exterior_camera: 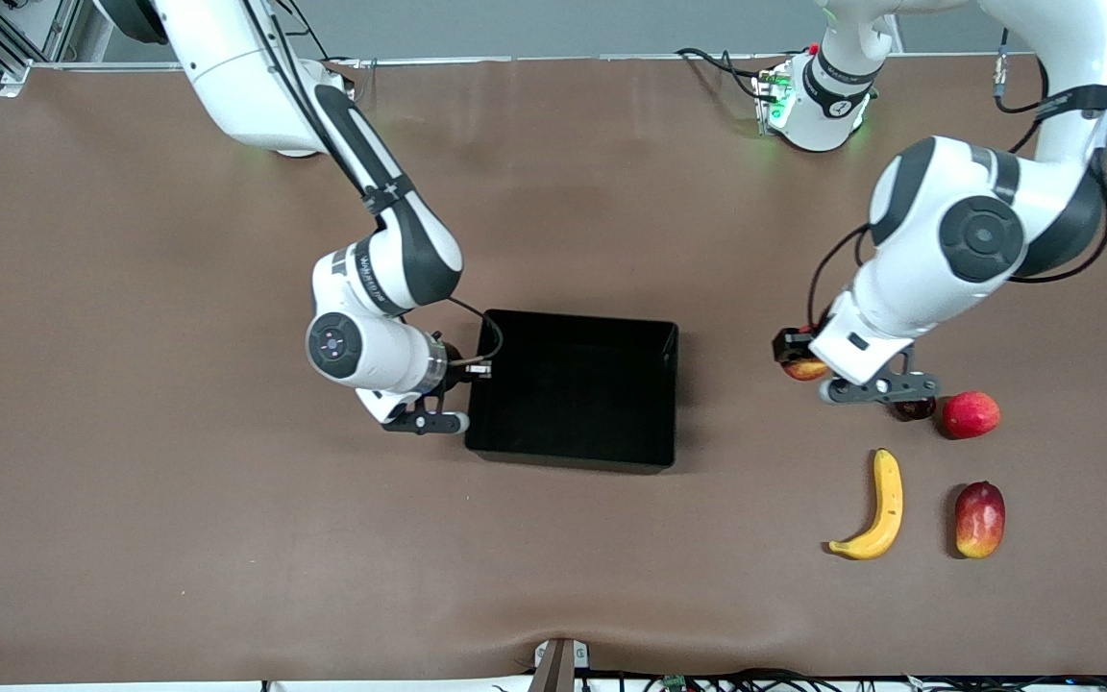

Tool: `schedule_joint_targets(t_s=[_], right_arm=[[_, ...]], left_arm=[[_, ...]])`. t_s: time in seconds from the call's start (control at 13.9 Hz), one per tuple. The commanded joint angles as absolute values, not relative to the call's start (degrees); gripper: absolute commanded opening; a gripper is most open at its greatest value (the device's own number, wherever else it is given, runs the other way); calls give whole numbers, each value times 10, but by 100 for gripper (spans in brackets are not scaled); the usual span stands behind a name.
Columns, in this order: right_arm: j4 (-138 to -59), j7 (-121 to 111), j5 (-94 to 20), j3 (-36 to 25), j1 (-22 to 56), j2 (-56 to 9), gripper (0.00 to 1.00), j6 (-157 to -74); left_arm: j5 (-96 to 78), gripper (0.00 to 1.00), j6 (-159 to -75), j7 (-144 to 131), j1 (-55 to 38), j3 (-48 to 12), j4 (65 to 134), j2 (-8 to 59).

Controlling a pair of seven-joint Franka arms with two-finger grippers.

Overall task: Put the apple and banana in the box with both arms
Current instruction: 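Carry the apple over the box with the left gripper while the right gripper withdraws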

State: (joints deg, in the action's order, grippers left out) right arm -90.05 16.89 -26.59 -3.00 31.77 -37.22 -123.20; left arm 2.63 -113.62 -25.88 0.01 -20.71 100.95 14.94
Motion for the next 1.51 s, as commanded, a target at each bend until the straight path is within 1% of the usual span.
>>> schedule_joint_targets(t_s=[0.0,0.14,0.29,0.43,0.57,0.72,0.86,1.08,1.22,1.43], right_arm=[[-884,168,-272,-37,323,-377,99,-1226],[-882,166,-231,-36,322,-373,100,-1225],[-861,168,-230,-37,312,-367,100,-1208],[-840,168,-229,-40,290,-343,100,-1146],[-806,166,-228,-41,259,-338,100,-1083],[-795,164,-199,-50,233,-318,100,-1039],[-788,163,-148,-53,212,-286,100,-1019],[-786,161,-124,-53,158,-249,100,-999],[-782,143,-120,-55,132,-243,100,-957],[-722,98,-113,-62,57,-243,100,-861]], left_arm=[[21,0,-1135,-326,-6,-241,1007,157],[25,0,-1137,-379,-43,-244,989,175],[25,0,-1140,-423,-75,-243,959,207],[25,0,-1166,-461,-107,-243,939,242],[25,0,-1200,-484,-131,-241,926,278],[38,0,-1209,-483,-149,-239,911,311],[104,0,-1209,-488,-165,-240,906,339],[121,0,-1222,-486,-170,-240,896,378],[142,0,-1239,-487,-182,-239,896,394],[157,0,-1249,-488,-182,-239,896,415]])
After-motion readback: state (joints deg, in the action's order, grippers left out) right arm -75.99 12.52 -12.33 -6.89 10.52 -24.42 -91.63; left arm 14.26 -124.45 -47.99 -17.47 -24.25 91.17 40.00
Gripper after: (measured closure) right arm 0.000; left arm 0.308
